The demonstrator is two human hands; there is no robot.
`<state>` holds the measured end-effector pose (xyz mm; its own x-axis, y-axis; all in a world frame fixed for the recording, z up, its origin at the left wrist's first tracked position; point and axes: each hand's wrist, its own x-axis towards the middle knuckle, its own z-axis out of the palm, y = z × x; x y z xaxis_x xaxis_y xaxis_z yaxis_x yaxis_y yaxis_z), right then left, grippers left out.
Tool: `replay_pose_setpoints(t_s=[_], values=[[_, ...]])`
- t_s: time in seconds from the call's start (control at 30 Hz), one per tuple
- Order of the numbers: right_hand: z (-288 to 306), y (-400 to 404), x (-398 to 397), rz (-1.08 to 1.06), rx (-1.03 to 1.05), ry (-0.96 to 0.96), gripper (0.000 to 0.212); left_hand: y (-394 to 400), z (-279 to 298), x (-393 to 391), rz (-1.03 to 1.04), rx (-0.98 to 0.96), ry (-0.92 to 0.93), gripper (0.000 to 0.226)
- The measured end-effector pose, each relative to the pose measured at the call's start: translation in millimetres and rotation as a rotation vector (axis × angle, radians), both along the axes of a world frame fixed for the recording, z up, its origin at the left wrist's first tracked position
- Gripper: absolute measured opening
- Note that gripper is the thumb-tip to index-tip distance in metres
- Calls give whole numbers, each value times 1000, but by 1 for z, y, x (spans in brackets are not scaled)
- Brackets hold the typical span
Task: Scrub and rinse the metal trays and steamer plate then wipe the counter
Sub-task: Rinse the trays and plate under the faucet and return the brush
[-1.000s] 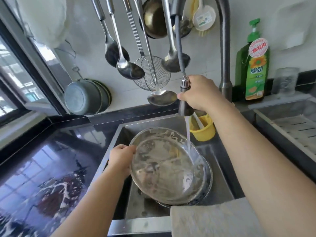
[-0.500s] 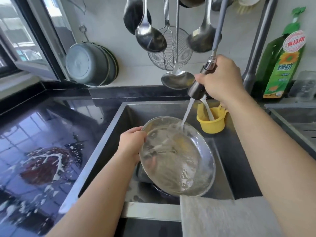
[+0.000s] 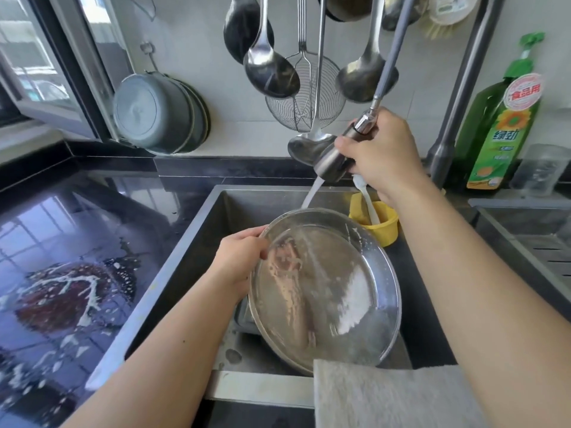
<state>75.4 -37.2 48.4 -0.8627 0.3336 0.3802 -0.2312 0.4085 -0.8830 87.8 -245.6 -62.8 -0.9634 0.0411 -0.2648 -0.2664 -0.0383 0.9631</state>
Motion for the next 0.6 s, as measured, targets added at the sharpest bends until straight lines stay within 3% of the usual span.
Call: replay_pose_setpoints(t_s=[0.6], values=[[7, -13, 8, 244, -240, -41, 25, -2, -1, -4, 22, 123, -19, 62]])
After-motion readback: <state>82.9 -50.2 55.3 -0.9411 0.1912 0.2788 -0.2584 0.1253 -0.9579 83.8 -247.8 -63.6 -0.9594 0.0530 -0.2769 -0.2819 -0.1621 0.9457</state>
